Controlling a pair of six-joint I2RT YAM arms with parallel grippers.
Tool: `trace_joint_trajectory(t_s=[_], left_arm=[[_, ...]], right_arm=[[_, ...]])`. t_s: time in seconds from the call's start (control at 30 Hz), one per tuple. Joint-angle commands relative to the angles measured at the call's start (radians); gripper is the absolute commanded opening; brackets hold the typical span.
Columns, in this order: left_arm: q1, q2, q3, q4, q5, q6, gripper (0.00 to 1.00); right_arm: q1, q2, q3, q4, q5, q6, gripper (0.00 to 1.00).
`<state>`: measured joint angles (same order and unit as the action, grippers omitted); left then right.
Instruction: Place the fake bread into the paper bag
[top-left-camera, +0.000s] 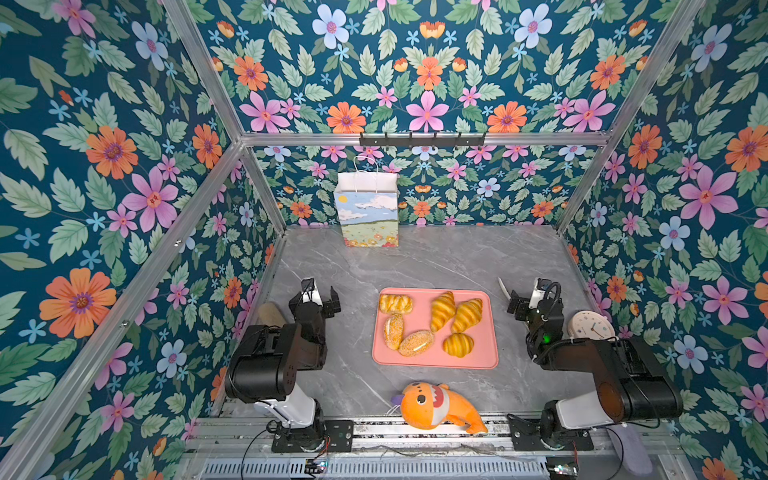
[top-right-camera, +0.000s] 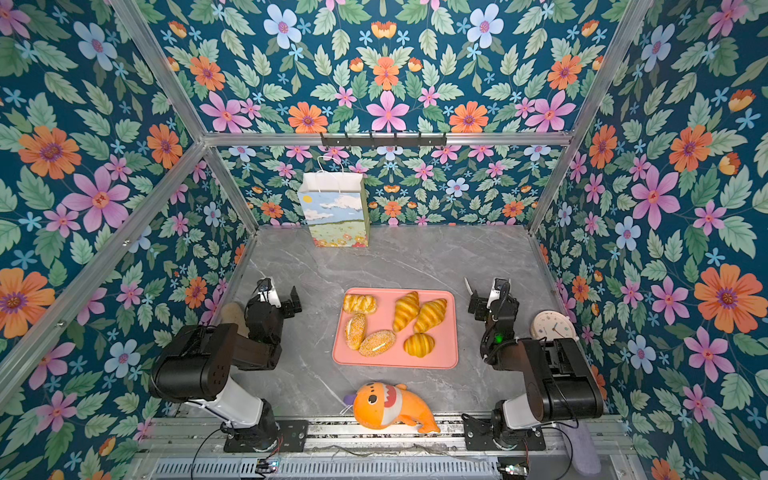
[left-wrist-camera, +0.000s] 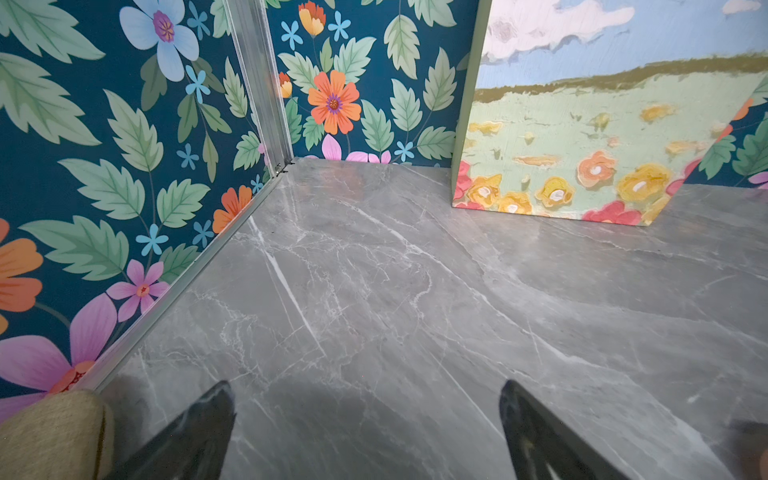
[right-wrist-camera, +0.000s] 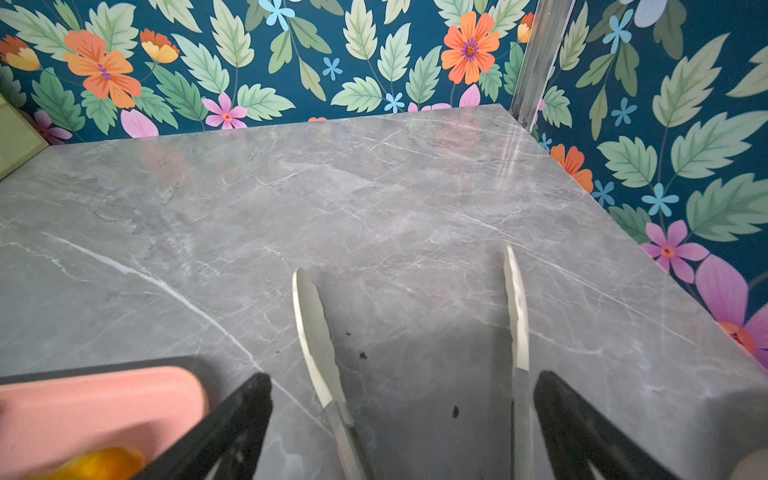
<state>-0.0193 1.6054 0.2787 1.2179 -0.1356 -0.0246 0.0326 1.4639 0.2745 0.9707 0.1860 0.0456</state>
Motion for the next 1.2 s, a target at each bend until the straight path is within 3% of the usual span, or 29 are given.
trace_joint_trajectory(t_s=[0.0,0.1,0.23,0.43,0.5,0.6,0.83,0.93,1.17], left_arm=[[-0.001,-0.016,-0.017,0.039,0.024,0.015,1.00],[-0.011,-0.095,-0.051,0.040,-0.014,0.015,1.00],[-0.014,-0.258,0.003,-0.192,-0.066,-0.011,1.00],[-0.015,-0.372,0.264,-0.572,-0.194,-0.232,1.00],[-0.014,-0.333,0.423,-0.752,-0.243,-0.303,1.00],[-0.014,-0.219,0.668,-0.942,-0.246,-0.308,1.00],[-0.013,0.053,1.136,-1.139,-0.069,-0.280,0.98],[-0.013,0.178,1.328,-1.229,0.009,-0.258,0.96],[-0.006,0.364,1.592,-1.282,0.141,-0.219,0.92]], right_arm=[[0.002,-0.020,-0.025,0.077,0.017,-0.006,0.99],[0.003,-0.144,-0.070,0.051,0.012,-0.004,0.99],[0.003,-0.311,0.018,-0.262,-0.016,-0.005,0.99],[0.001,-0.456,0.190,-0.621,0.051,0.272,0.99],[0.002,-0.496,0.242,-0.753,0.060,0.400,0.99],[0.000,-0.516,0.311,-0.850,-0.104,0.455,0.99],[0.001,-0.505,0.407,-0.942,-0.387,0.492,0.99],[0.000,-0.511,0.423,-0.983,-0.427,0.497,0.99],[0.001,-0.539,0.434,-1.044,-0.431,0.472,0.99]])
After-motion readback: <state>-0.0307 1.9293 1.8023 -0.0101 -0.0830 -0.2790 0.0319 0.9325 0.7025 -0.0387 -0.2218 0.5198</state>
